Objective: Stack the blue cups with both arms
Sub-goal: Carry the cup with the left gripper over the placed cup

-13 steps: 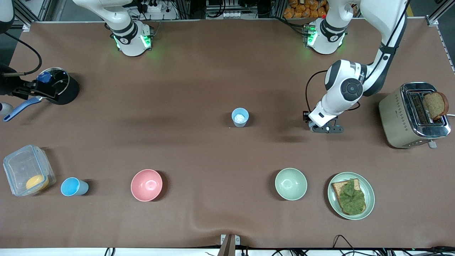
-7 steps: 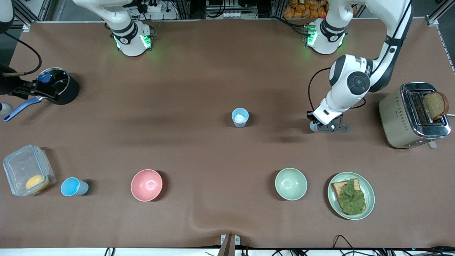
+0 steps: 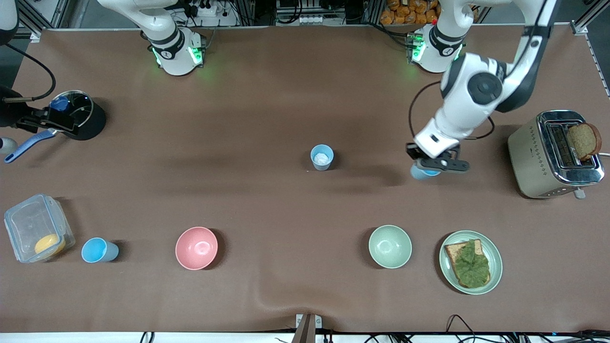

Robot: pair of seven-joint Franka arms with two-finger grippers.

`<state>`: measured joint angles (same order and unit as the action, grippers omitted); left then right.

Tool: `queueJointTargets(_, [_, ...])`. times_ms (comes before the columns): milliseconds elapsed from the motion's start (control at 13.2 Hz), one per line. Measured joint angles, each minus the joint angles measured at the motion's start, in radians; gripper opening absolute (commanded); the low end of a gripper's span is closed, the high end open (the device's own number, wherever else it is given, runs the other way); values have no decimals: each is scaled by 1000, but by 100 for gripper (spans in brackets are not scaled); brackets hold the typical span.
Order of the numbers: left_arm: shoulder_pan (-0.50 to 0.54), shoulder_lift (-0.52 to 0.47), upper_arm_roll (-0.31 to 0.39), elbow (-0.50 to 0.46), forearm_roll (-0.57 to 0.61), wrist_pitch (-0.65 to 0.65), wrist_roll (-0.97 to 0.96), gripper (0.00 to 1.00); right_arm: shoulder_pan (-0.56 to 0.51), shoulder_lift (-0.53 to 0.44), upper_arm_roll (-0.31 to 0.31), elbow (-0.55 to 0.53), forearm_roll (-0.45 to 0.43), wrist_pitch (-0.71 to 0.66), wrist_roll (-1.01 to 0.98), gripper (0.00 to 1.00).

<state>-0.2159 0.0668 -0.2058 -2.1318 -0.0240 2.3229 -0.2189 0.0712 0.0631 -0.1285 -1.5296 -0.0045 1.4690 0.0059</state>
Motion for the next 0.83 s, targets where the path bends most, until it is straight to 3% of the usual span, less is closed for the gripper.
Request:
queueJointTargets(377, [-226,28,-34,113,-2,-22,-200,0,-1,0,0,0,0,0,0,100])
queueJointTargets(830, [-448,202,-44,222,13,-21,-414,0,-1,0,0,-1,0,0,0,100])
